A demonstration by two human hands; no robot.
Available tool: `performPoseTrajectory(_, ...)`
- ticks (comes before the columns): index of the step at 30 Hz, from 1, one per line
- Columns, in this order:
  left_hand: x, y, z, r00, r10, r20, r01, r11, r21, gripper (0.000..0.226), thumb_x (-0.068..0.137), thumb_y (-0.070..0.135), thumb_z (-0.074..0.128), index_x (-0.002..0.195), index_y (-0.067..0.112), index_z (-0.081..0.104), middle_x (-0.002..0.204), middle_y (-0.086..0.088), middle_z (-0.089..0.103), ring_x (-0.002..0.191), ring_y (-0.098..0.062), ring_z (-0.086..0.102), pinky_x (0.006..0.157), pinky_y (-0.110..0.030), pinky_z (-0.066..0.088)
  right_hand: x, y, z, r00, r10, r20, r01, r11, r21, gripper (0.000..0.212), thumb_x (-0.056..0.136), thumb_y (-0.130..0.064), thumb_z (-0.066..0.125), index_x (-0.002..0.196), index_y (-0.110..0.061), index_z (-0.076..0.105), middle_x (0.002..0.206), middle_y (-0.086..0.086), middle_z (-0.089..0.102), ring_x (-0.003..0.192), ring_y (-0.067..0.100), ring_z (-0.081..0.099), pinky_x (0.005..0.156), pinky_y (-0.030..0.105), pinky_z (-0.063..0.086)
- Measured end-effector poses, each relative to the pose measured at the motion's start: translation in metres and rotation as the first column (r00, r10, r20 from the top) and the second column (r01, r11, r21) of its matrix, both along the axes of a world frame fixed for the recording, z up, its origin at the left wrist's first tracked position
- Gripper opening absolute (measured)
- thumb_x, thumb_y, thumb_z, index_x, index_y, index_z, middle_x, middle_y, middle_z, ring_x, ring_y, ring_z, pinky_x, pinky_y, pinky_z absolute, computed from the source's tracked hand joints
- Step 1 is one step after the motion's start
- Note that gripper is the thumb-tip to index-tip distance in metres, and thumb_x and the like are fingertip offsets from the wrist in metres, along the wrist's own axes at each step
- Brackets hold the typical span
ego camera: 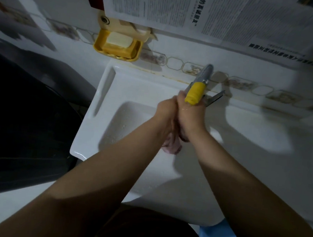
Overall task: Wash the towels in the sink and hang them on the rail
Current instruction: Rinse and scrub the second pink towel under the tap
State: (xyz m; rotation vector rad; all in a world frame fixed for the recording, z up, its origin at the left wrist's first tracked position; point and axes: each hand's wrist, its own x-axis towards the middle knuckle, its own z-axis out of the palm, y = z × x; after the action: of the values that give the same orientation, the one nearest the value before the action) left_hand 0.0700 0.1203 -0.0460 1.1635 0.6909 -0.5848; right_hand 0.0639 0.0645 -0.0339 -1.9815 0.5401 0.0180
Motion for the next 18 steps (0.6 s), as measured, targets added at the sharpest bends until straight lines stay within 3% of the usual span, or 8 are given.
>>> performPoseTrajectory(3, 0.000, 0.005, -0.002, 0.996, 0.079, -0.029, -0.081, 0.994, -0.067, 0.036, 0.103, 0.025, 0.033, 0.072, 0.012, 0.047, 0.068, -0.007, 0.046, 0.059, -0.016, 0.048, 0.056, -0.024, 0.041, -0.014, 0.010, -0.002, 0.998, 0.057, -0.030, -0.059, 0.997, -0.059, 0.040, 0.088, -0.040, 0.054, 0.058, -0.015, 0.048, 0.066, 0.009, 0.059, 0.071, 0.029, 0.061, 0.066, 0.033, 0.047)
performPoseTrajectory(6, -0.007, -0.009, -0.003, 0.986, -0.068, -0.154, 0.049, 0.991, -0.123, 0.058, 0.099, 0.037, 0.041, 0.049, 0.009, 0.052, 0.043, -0.006, 0.048, 0.032, -0.014, 0.048, 0.039, -0.014, 0.041, 0.006, -0.014, -0.006, 1.000, 0.017, -0.011, -0.018, 0.994, -0.107, 0.023, 0.084, -0.029, 0.057, 0.075, -0.008, 0.061, 0.080, 0.017, 0.065, 0.079, 0.030, 0.063, 0.071, 0.038, 0.049)
performPoseTrajectory(7, -0.009, -0.010, 0.000, 0.983, -0.088, -0.163, 0.062, 0.986, -0.155, 0.058, 0.098, 0.038, 0.044, 0.048, 0.009, 0.053, 0.041, -0.006, 0.048, 0.034, -0.015, 0.047, 0.042, -0.016, 0.041, 0.007, -0.016, -0.004, 1.000, -0.001, 0.016, 0.002, 0.994, -0.106, 0.024, 0.083, -0.027, 0.057, 0.080, -0.004, 0.062, 0.079, 0.017, 0.064, 0.078, 0.030, 0.062, 0.069, 0.038, 0.048)
performPoseTrajectory(9, -0.003, -0.004, -0.006, 0.992, 0.043, -0.116, -0.054, 0.994, -0.094, 0.039, 0.098, 0.029, 0.044, 0.068, 0.007, 0.057, 0.054, -0.006, 0.055, 0.055, -0.020, 0.052, 0.056, -0.024, 0.044, -0.003, -0.004, -0.003, 0.999, 0.022, 0.031, -0.020, 0.997, -0.072, 0.026, 0.089, -0.028, 0.055, 0.070, -0.011, 0.057, 0.068, 0.010, 0.059, 0.066, 0.028, 0.056, 0.062, 0.033, 0.041)
performPoseTrajectory(12, -0.007, 0.006, -0.006, 0.993, 0.107, -0.054, -0.114, 0.984, -0.137, 0.034, 0.102, 0.024, 0.036, 0.072, 0.012, 0.046, 0.048, 0.000, 0.050, 0.054, -0.014, 0.050, 0.051, -0.022, 0.043, -0.023, 0.013, -0.002, 0.994, 0.106, -0.003, -0.106, 0.987, -0.117, 0.044, 0.092, -0.036, 0.052, 0.053, -0.018, 0.041, 0.063, 0.007, 0.053, 0.066, 0.029, 0.055, 0.062, 0.032, 0.040)
performPoseTrajectory(15, -0.019, 0.001, -0.002, 0.986, -0.133, -0.097, 0.108, 0.968, -0.226, 0.041, 0.101, 0.037, 0.039, 0.072, 0.012, 0.052, 0.046, -0.002, 0.056, 0.048, -0.015, 0.055, 0.048, -0.018, 0.046, 0.001, -0.011, -0.008, 0.995, 0.069, -0.071, -0.082, 0.979, -0.189, 0.024, 0.090, -0.029, 0.056, 0.076, -0.010, 0.061, 0.085, 0.015, 0.065, 0.084, 0.031, 0.062, 0.070, 0.031, 0.046)
performPoseTrajectory(18, -0.018, 0.017, -0.004, 0.957, -0.288, -0.029, 0.280, 0.947, -0.156, 0.040, 0.099, 0.043, 0.044, 0.084, 0.010, 0.061, 0.075, -0.007, 0.067, 0.070, -0.020, 0.061, 0.072, -0.029, 0.050, 0.024, -0.041, -0.009, 0.946, 0.229, -0.230, -0.276, 0.940, -0.201, 0.021, 0.095, -0.015, 0.050, 0.085, -0.002, 0.063, 0.102, 0.018, 0.062, 0.097, 0.029, 0.058, 0.069, 0.023, 0.033)
